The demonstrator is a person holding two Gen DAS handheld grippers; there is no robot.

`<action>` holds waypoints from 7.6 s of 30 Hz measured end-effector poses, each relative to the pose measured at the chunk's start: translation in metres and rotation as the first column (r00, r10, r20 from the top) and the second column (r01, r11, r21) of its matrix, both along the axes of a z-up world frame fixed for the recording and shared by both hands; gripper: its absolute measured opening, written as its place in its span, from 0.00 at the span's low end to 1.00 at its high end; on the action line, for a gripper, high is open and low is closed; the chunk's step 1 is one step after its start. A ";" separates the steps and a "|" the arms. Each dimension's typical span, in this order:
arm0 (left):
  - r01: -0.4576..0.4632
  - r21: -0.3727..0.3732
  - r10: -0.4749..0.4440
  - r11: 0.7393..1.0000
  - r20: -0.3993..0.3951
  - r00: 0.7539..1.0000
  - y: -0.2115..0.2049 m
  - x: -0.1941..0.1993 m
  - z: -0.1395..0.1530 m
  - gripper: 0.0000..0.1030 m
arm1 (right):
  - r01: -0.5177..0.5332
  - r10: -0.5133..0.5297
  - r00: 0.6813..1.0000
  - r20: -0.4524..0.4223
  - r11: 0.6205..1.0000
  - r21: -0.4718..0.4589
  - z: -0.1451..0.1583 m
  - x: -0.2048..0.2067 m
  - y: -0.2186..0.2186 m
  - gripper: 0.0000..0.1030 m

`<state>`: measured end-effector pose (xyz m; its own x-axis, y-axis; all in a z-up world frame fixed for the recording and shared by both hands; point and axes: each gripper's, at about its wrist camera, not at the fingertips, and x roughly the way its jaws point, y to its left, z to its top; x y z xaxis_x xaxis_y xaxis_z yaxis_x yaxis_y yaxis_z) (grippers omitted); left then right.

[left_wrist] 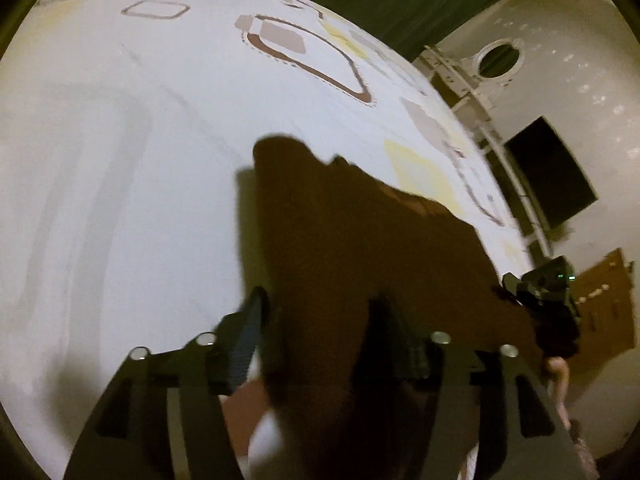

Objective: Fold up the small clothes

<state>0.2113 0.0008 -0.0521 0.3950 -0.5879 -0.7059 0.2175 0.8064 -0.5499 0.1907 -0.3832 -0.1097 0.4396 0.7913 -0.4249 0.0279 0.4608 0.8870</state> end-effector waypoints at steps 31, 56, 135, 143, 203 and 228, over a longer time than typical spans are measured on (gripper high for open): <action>-0.084 -0.280 0.014 0.956 -0.243 0.970 0.002 -0.079 -0.032 0.18 | -0.026 0.027 0.997 -0.066 0.999 0.020 -0.012 -0.087 0.049 0.12; -0.056 -0.197 0.017 0.979 -0.195 0.981 0.006 -0.106 -0.019 0.18 | -0.024 0.027 0.997 -0.071 0.999 0.038 -0.008 -0.129 0.044 0.10; -0.012 0.016 0.014 1.000 -0.080 0.997 0.008 -0.140 -0.012 0.22 | 0.082 -0.074 0.991 -0.109 0.994 0.066 -0.017 -0.158 0.016 0.10; 0.001 0.144 0.002 0.990 -0.020 1.000 0.002 -0.157 -0.005 0.23 | 0.107 -0.102 0.986 -0.131 0.994 0.036 -0.014 -0.175 0.009 0.10; 0.026 0.004 -0.025 1.000 -0.017 1.000 -0.008 -0.060 -0.009 0.72 | 0.053 -0.053 0.998 0.037 0.999 -0.011 0.049 -0.070 0.001 0.39; 0.022 0.010 -0.022 1.000 0.001 1.000 -0.008 -0.063 -0.013 0.78 | -0.011 0.010 1.000 0.021 0.997 0.071 0.013 -0.052 -0.023 0.30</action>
<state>0.1482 -0.0071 -0.0646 0.3834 -0.5890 -0.7113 0.2358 0.8071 -0.5413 0.1385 -0.4061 -0.0965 0.4392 0.8238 -0.3584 0.0044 0.3970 0.9178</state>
